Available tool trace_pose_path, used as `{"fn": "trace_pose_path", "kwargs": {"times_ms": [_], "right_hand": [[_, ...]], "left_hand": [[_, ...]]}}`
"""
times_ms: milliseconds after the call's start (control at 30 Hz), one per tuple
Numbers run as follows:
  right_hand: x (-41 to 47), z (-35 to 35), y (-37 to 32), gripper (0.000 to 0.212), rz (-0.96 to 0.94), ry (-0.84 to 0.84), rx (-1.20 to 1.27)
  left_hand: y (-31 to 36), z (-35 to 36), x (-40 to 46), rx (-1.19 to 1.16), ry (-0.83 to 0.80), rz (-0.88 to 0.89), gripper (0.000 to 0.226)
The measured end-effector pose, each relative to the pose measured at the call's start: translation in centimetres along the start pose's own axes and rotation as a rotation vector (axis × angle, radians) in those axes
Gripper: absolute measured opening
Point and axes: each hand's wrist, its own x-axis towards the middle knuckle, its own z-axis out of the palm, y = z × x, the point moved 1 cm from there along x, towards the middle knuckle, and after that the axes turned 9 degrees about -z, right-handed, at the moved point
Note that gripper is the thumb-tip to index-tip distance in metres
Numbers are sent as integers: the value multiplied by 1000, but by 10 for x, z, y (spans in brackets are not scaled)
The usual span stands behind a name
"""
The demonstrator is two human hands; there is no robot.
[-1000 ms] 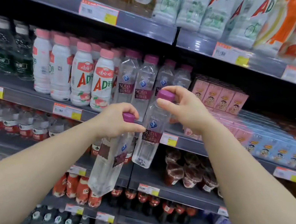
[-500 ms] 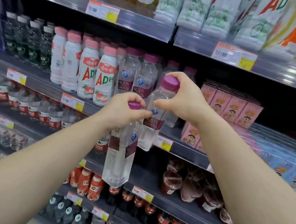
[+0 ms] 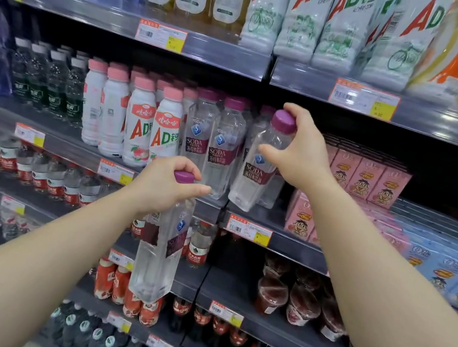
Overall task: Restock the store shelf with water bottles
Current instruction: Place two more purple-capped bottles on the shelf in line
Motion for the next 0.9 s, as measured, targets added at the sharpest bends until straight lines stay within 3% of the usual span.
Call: {"fn": "trace_pose_path", "kwargs": {"times_ms": [367,533,900], "right_hand": [[8,23,18,82,73,-14,9],[20,31,23,101,79,-135,-28],[13,55,41,82,119,23,-4]], "left_hand": [[-3,3,4,11,-4,21,24],[-5,2,6,-2,2,16,24],[-15,2,6,24,26,-9,26]]}}
